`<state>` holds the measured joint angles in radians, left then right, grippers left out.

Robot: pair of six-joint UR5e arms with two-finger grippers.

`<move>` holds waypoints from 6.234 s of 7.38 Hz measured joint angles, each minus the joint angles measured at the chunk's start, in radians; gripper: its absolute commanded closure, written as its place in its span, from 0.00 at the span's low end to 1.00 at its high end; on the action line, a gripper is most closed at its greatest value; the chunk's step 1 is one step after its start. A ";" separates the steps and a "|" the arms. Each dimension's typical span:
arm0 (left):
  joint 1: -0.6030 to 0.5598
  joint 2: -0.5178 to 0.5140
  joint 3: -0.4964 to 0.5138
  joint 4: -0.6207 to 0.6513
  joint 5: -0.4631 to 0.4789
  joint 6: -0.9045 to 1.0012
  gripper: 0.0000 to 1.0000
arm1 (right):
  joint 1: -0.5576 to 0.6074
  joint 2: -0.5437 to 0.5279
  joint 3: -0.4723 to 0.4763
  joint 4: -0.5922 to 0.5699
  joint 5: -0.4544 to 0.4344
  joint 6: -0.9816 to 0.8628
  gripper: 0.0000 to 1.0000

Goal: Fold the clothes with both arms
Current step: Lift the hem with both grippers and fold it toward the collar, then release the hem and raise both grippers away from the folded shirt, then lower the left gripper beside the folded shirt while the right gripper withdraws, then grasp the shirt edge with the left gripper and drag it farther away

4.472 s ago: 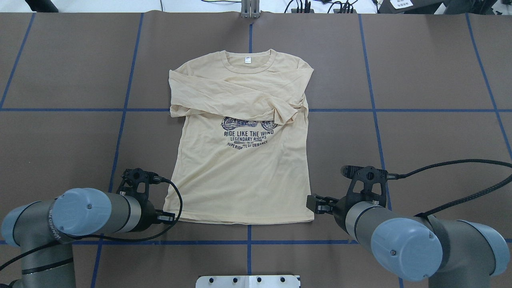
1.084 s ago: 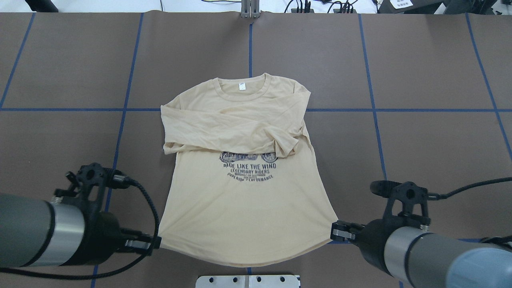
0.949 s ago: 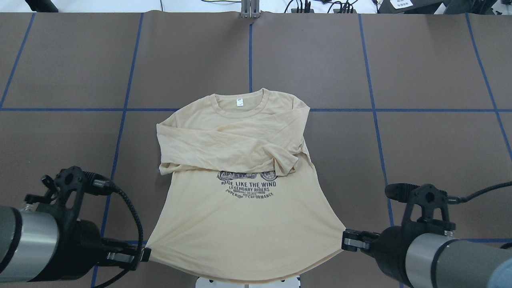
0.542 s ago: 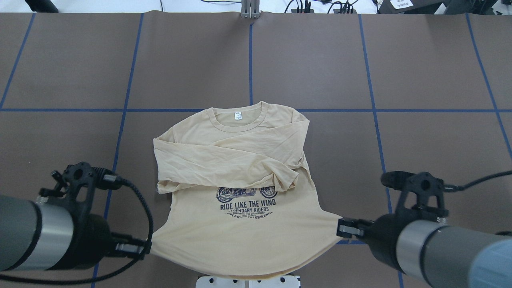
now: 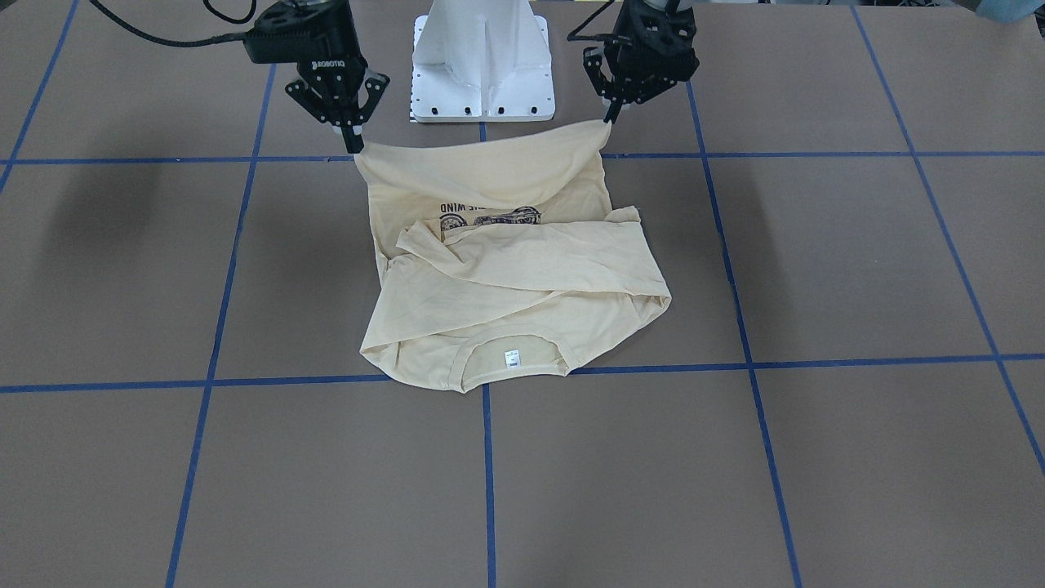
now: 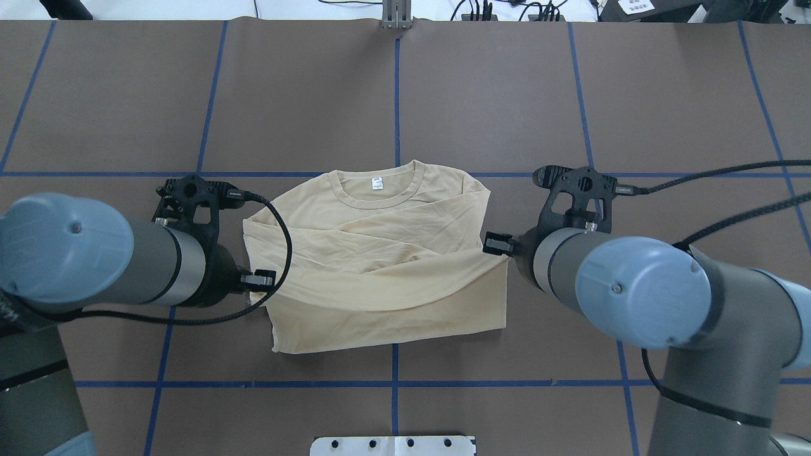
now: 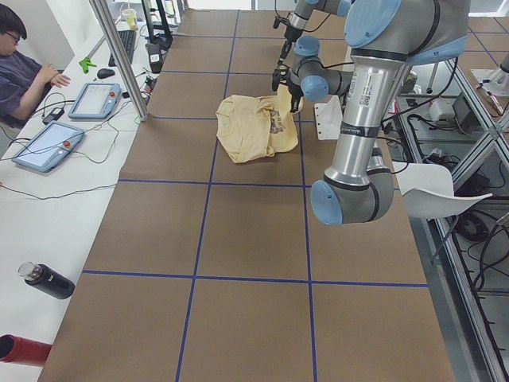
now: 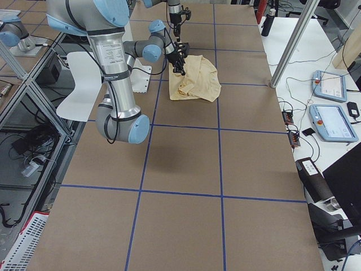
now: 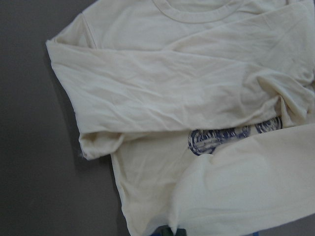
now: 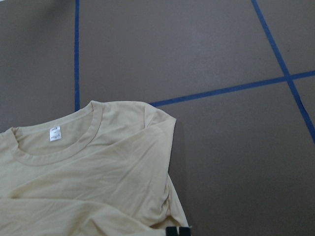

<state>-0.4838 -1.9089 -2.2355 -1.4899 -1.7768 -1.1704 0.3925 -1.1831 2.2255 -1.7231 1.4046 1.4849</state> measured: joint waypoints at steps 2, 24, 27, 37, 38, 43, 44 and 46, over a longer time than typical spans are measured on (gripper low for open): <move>-0.065 -0.023 0.077 -0.003 0.027 0.032 1.00 | 0.061 0.069 -0.103 0.001 0.000 -0.017 1.00; -0.059 0.141 0.350 -0.592 0.006 0.088 0.14 | 0.397 -0.043 -0.368 0.396 0.452 -0.460 0.00; 0.082 0.169 0.349 -0.654 0.077 -0.077 0.35 | 0.443 -0.127 -0.361 0.497 0.519 -0.503 0.00; 0.144 0.161 0.359 -0.657 0.087 -0.098 1.00 | 0.444 -0.127 -0.365 0.505 0.510 -0.503 0.00; 0.144 0.161 0.359 -0.656 0.089 -0.098 1.00 | 0.444 -0.127 -0.365 0.505 0.510 -0.503 0.00; 0.104 0.172 0.358 -0.630 0.088 -0.007 1.00 | 0.441 -0.121 -0.375 0.505 0.508 -0.503 0.00; 0.044 0.167 0.367 -0.597 0.088 0.082 1.00 | 0.441 -0.120 -0.378 0.506 0.508 -0.502 0.00; -0.124 0.070 0.488 -0.547 0.085 0.269 1.00 | 0.438 -0.119 -0.380 0.507 0.508 -0.496 0.00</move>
<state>-0.6082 -1.8393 -1.7478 -2.0367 -1.6913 -0.9016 0.8309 -1.3024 1.8458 -1.2165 1.9128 0.9892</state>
